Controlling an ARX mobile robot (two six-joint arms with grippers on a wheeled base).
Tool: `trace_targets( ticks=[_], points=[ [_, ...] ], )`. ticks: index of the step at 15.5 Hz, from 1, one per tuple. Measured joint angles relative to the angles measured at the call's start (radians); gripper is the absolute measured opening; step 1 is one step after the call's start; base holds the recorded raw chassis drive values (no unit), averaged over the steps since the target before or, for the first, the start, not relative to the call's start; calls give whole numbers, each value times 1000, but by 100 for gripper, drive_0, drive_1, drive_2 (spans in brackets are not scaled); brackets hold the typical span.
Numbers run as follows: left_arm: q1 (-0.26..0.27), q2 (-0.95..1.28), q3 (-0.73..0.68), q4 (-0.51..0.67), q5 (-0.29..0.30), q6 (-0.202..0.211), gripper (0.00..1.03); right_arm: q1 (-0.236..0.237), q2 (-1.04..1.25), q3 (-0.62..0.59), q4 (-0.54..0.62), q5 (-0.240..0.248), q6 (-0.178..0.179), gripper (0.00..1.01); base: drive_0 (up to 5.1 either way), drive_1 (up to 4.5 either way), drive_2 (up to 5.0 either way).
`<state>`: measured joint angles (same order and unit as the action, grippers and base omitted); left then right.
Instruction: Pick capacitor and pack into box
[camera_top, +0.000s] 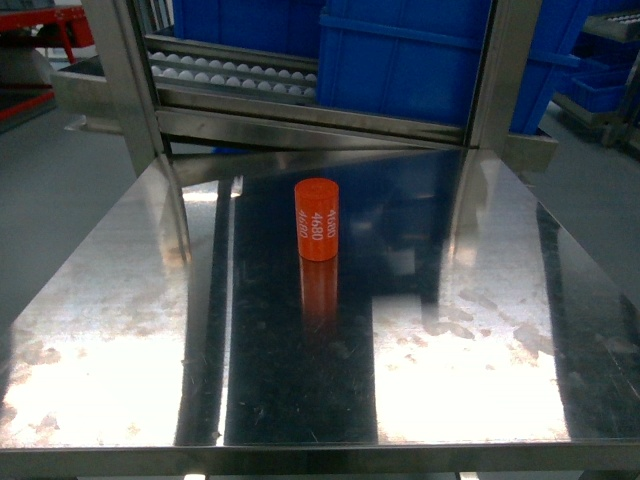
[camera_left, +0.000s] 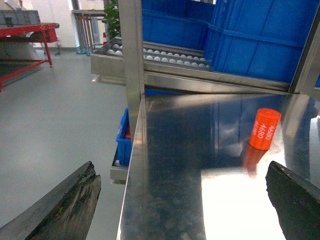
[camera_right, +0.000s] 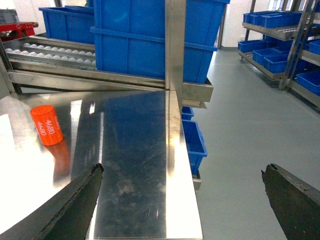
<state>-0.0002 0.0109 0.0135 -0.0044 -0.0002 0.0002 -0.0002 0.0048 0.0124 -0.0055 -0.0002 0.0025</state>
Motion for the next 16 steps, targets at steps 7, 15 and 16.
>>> trace_targets(
  ticks=[7,15,16],
  points=[
    [0,0,0,0,0,0,98,0,0,0,0,0,0,98,0,0,0],
    [-14,14,10,-42,-38,-5,98,0,0,0,0,0,0,98,0,0,0],
    [-76,200,28,69,-141,-21,98,0,0,0,0,0,0,98,0,0,0]
  ],
)
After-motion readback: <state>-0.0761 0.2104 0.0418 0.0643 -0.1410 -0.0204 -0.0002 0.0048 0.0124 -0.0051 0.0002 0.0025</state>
